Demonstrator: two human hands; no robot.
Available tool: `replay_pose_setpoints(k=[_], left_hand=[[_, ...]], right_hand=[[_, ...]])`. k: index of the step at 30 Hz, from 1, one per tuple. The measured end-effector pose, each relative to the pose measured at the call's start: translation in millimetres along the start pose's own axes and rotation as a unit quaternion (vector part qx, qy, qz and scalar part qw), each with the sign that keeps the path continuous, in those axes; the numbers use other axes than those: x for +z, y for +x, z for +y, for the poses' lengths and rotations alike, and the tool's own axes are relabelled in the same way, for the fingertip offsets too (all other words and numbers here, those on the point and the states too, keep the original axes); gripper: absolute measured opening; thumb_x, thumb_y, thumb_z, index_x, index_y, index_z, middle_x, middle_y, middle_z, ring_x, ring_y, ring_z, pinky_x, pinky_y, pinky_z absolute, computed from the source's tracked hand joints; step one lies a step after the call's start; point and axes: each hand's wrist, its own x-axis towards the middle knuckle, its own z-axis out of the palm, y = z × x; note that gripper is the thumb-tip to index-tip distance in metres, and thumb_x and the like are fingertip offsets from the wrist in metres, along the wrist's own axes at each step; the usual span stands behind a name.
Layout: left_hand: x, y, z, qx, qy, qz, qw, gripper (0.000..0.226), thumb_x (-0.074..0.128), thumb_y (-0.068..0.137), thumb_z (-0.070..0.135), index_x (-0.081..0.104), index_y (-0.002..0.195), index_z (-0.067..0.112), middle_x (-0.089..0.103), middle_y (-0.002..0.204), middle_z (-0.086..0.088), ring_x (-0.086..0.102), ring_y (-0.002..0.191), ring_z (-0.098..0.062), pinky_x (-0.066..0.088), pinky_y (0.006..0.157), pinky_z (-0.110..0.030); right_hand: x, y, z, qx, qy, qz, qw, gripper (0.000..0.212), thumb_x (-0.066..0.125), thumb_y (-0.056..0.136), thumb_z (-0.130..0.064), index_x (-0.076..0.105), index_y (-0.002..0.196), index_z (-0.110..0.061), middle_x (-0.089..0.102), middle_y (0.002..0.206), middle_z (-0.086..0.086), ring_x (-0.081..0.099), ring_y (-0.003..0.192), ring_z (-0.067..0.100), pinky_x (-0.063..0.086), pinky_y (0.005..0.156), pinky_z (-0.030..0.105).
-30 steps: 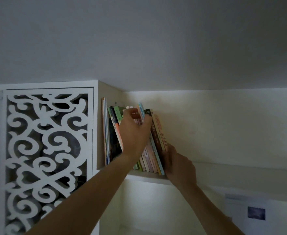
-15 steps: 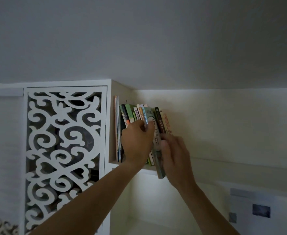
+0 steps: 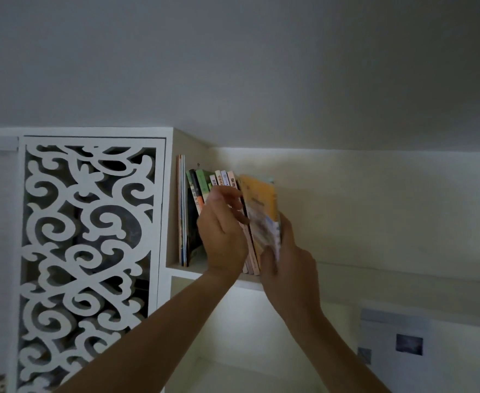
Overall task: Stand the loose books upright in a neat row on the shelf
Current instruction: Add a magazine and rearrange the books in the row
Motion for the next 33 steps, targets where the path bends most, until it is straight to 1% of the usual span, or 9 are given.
replay_pose_setpoints(k=[3, 7, 15, 19, 24, 27, 28, 29, 33], left_hand=[[-3, 6, -19, -0.047, 0.081, 0.049, 0.994, 0.028, 0.037, 0.105, 0.024, 0.059, 0.092, 0.014, 0.060, 0.076, -0.006, 0.056, 0.063, -0.021, 0.044, 0.055, -0.039], [-7, -6, -47, -0.067, 0.235, -0.084, 0.966, 0.006, 0.059, 0.099, 0.012, 0.062, 0.100, 0.017, 0.061, 0.102, -0.002, 0.058, 0.081, -0.007, 0.046, 0.067, -0.013], [-18, -21, -86, -0.011, 0.316, -0.187, 0.930, 0.027, 0.070, 0.095, 0.019, 0.059, 0.118, 0.012, 0.052, 0.127, -0.006, 0.056, 0.113, -0.017, 0.048, 0.094, -0.021], [-25, -17, -91, 0.055, 0.347, -0.117, 0.929, 0.024, 0.063, 0.097, 0.028, 0.057, 0.114, 0.012, 0.051, 0.123, -0.007, 0.054, 0.104, -0.015, 0.058, 0.087, -0.030], [-33, -8, -97, -0.055, 0.326, -0.054, 0.942, 0.082, 0.073, 0.092, 0.046, 0.032, 0.150, 0.005, 0.036, 0.148, -0.015, 0.041, 0.130, -0.019, 0.039, 0.100, -0.029], [-35, -8, -112, -0.153, 0.218, -0.171, 0.949, 0.123, 0.080, 0.083, 0.053, -0.006, 0.163, 0.015, 0.029, 0.162, -0.005, 0.028, 0.136, -0.004, 0.038, 0.097, -0.028], [-36, -7, -118, -0.163, 0.189, -0.186, 0.950, 0.131, 0.081, 0.079, 0.058, -0.014, 0.162, 0.023, 0.032, 0.162, -0.001, 0.028, 0.142, -0.006, 0.034, 0.113, -0.037], [-38, -6, -126, -0.165, 0.167, -0.187, 0.954, 0.134, 0.081, 0.076, 0.064, -0.017, 0.161, 0.030, 0.036, 0.161, 0.001, 0.034, 0.147, -0.013, 0.047, 0.112, -0.055], [-40, -1, -136, -0.133, 0.115, -0.187, 0.966, 0.126, 0.079, 0.082, 0.060, -0.011, 0.161, 0.021, 0.047, 0.155, 0.002, 0.057, 0.136, -0.015, 0.059, 0.097, -0.051]], right_hand=[[-6, -6, -2, -0.005, 0.071, 0.121, 0.990, 0.050, 0.052, 0.099, -0.023, 0.035, 0.146, -0.028, 0.074, 0.099, -0.004, 0.068, 0.066, 0.003, 0.055, 0.056, 0.012], [-12, 11, 7, -0.017, 0.030, 0.215, 0.976, 0.055, 0.049, 0.104, -0.020, 0.026, 0.153, -0.027, 0.072, 0.120, 0.007, 0.071, 0.077, 0.011, 0.060, 0.061, 0.025], [8, 23, 50, 0.096, -0.151, -0.078, 0.981, 0.051, 0.042, 0.105, -0.043, 0.027, 0.151, -0.026, 0.072, 0.110, 0.002, 0.062, 0.074, 0.011, 0.053, 0.059, 0.024], [20, 33, 55, 0.092, -0.149, -0.118, 0.978, 0.067, 0.036, 0.097, -0.069, 0.027, 0.149, -0.028, 0.068, 0.124, 0.001, 0.070, 0.100, 0.022, 0.059, 0.080, 0.037], [20, 40, 75, 0.158, -0.038, -0.280, 0.946, 0.109, 0.074, 0.070, -0.075, 0.014, 0.155, -0.042, 0.059, 0.141, -0.006, 0.064, 0.117, 0.021, 0.054, 0.096, 0.036], [26, 42, 81, 0.168, -0.080, -0.288, 0.939, 0.126, 0.081, 0.062, -0.074, 0.005, 0.158, -0.040, 0.059, 0.142, -0.003, 0.066, 0.116, 0.024, 0.055, 0.095, 0.038], [28, 43, 81, 0.167, -0.099, -0.281, 0.940, 0.128, 0.080, 0.060, -0.077, 0.006, 0.158, -0.038, 0.059, 0.142, -0.003, 0.066, 0.115, 0.024, 0.055, 0.093, 0.037], [30, 44, 82, 0.165, -0.108, -0.273, 0.941, 0.129, 0.080, 0.057, -0.079, 0.010, 0.157, -0.038, 0.059, 0.141, -0.004, 0.067, 0.114, 0.023, 0.055, 0.092, 0.036], [34, 44, 81, 0.157, -0.091, -0.256, 0.949, 0.119, 0.083, 0.055, -0.076, 0.026, 0.152, -0.036, 0.064, 0.135, -0.008, 0.069, 0.107, 0.018, 0.054, 0.085, 0.029]])
